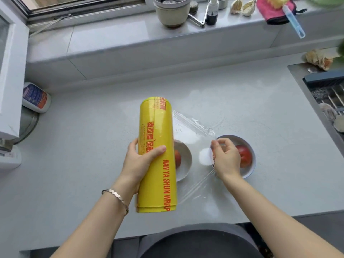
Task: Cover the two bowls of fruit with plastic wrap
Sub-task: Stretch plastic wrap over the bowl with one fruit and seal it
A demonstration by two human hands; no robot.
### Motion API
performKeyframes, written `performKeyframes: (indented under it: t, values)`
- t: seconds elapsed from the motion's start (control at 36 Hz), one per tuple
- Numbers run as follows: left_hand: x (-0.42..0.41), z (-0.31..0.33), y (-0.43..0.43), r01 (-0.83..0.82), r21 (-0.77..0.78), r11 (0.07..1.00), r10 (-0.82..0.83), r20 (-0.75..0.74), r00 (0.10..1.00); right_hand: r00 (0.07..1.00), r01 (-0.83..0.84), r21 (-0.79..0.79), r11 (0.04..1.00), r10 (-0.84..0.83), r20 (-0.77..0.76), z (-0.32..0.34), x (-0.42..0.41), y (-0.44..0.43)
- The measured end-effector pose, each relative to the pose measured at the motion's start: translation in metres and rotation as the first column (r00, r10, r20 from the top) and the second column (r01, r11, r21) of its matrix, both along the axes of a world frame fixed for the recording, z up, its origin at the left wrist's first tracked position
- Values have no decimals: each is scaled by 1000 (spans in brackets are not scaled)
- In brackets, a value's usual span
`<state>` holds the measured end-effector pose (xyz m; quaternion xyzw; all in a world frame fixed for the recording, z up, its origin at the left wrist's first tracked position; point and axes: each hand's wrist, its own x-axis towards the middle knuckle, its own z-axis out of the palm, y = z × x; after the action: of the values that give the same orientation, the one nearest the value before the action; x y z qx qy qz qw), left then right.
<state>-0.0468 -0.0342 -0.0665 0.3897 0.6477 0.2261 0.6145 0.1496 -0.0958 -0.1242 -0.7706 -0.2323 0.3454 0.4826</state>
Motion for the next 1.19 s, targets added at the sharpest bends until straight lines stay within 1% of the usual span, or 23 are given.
performKeyframes:
  t: [0.06,0.11,0.19,0.28,0.39,0.47,0.53,0.61,0.69,0.75,0.92,1.03,1.08,1.14,1.19]
  values:
    - [-4,0,2,35,109,993,-17,-159,987,997,-28,-38,999,31,68,-9,-2,1]
    - [-9,-1,4,107,171,979,-52,-302,952,985,-71,-69,995,81,151,-15,-6,0]
    - [-15,-2,4,214,177,961,-111,-462,880,937,-164,-142,976,199,287,-21,-16,-1]
    - [-16,0,1,257,169,952,-126,-547,828,895,-219,-206,954,281,347,-24,-23,2]
    - [-17,0,0,267,173,948,-123,-576,808,859,-258,-284,923,354,369,-25,-25,4]
    - [-20,0,1,268,174,948,-120,-584,803,846,-281,-301,911,383,371,-26,-28,6]
    - [-22,0,3,267,175,948,-115,-595,795,853,-285,-294,912,381,357,-26,-31,7]
    - [-27,0,5,263,167,950,-114,-601,791,884,-270,-267,925,349,313,-28,-37,9]
    - [-31,-1,6,257,159,953,-112,-602,791,935,-216,-238,947,271,229,-32,-43,13]
    - [-31,-2,6,254,152,955,-116,-597,794,951,-189,-234,954,237,199,-35,-45,16]
    - [-24,-7,7,266,139,954,-135,-595,792,963,-120,-253,960,174,204,-38,-44,20]
    - [-25,-11,10,289,138,947,-142,-626,767,940,-181,-322,929,260,220,-42,-41,22]
    - [-26,-12,10,291,136,947,-143,-635,759,940,-190,-340,921,271,208,-47,-42,22]
    - [-27,-14,10,289,127,949,-146,-638,756,957,-165,-322,932,230,175,-54,-44,19]
    - [-28,-15,9,287,123,950,-145,-640,755,982,-121,-271,955,154,105,-61,-49,16]
